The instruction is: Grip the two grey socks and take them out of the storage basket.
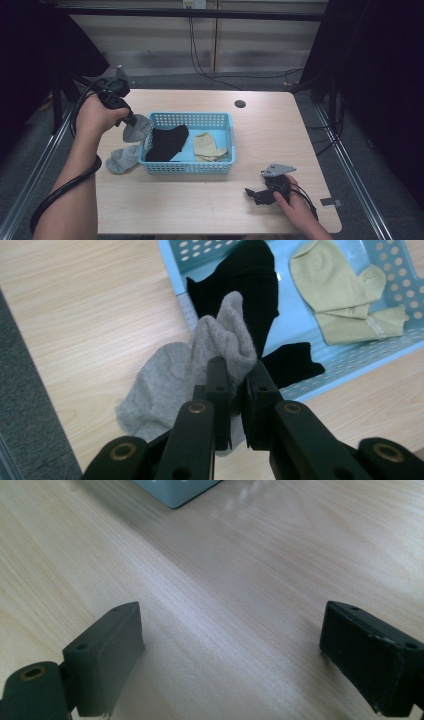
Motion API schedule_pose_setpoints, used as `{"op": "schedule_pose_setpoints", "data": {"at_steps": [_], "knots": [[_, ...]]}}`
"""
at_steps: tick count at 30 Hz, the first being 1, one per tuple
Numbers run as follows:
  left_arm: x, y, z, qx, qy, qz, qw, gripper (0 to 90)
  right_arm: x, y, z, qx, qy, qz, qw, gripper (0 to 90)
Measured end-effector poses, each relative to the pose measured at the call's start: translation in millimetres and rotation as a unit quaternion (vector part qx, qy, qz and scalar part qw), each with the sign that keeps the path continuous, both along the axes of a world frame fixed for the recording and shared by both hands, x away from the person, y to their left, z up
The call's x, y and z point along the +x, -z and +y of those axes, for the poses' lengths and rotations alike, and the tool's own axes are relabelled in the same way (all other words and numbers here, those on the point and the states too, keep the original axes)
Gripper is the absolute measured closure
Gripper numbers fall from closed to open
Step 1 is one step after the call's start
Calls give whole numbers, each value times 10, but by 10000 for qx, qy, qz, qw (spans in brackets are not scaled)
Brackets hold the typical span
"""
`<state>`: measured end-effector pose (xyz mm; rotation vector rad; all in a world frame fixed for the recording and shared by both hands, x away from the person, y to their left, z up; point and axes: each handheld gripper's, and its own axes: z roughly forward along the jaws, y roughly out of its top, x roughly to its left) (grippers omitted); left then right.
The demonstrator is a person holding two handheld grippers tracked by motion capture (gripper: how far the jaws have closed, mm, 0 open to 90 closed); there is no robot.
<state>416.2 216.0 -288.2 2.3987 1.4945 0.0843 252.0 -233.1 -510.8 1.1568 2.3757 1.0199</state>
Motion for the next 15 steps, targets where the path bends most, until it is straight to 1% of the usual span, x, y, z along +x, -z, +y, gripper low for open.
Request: {"op": "schedule_pose_setpoints", "data": {"at_steps": [2, 3, 4, 5, 6, 7, 8, 10, 11, 15], "knots": [[-4, -6, 29, 6, -14, 2, 10000, 835, 0, 0, 0, 0, 0, 1, 10000, 96], [-21, -7, 78, 14, -97, -6, 10000, 835, 4, 2, -2, -4, -20, -25, 10000, 96], [-21, -7, 78, 14, -97, -6, 10000, 835, 4, 2, -2, -4, -20, -25, 10000, 96], [-36, -7, 127, 6, -140, -18, 9999, 835, 5, 2, -2, -4, -25, -30, 10000, 96], [-36, -7, 127, 6, -140, -18, 9999, 835, 5, 2, -2, -4, -26, -30, 10000, 96], [-48, -9, 170, 28, -160, -28, 9999, 835, 3, 2, -1, -4, -19, -23, 10000, 96], [-55, -14, 191, 5, -182, -32, 9998, 835, 4, 1, -1, -4, -20, -24, 10000, 96], [-63, -15, 207, -2, -207, -29, 9998, 835, 4, 2, -1, -4, -19, -25, 10000, 96], [-77, -11, 247, -15, -252, -67, 9997, 835, 4, 1, -2, -6, -19, -24, 10000, 96], [-90, 11, 305, 11, -310, -73, 9995, 834, -2, -1, 1, -1, 8, 8, 10000, 96]]}}
